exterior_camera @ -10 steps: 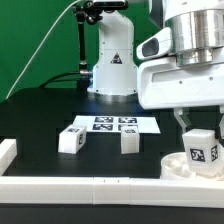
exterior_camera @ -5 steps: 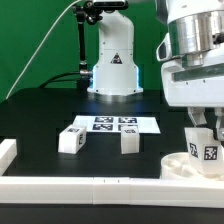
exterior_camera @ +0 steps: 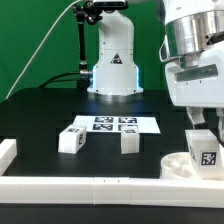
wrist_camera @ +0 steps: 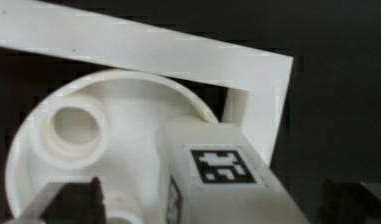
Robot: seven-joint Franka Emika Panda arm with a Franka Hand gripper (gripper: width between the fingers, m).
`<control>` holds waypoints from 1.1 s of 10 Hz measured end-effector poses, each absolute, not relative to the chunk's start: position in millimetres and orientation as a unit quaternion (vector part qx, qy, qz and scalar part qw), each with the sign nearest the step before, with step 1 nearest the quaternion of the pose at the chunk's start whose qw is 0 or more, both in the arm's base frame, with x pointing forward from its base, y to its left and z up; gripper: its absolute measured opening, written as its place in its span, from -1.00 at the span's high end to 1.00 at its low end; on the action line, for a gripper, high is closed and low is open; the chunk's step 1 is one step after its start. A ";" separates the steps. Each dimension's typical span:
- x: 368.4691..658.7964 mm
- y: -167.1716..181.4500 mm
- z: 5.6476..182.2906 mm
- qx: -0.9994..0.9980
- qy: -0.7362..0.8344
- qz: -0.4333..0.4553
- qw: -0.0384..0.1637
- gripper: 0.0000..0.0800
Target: Assemble stool
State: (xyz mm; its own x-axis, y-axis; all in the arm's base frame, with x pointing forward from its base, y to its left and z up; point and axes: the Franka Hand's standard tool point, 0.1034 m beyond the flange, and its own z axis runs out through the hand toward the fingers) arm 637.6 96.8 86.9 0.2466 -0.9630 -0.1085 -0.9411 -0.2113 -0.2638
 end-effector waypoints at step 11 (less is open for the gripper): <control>640.3 95.7 110.3 -0.961 0.249 -0.053 0.105 -0.62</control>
Offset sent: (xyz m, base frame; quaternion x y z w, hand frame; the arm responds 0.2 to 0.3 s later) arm 0.0000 0.0000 0.0000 0.0000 0.0000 -0.0650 0.9979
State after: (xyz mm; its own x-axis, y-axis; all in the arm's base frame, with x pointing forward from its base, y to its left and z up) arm 640.3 95.7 110.3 0.8705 -0.4896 0.0504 -0.4672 -0.8542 -0.2283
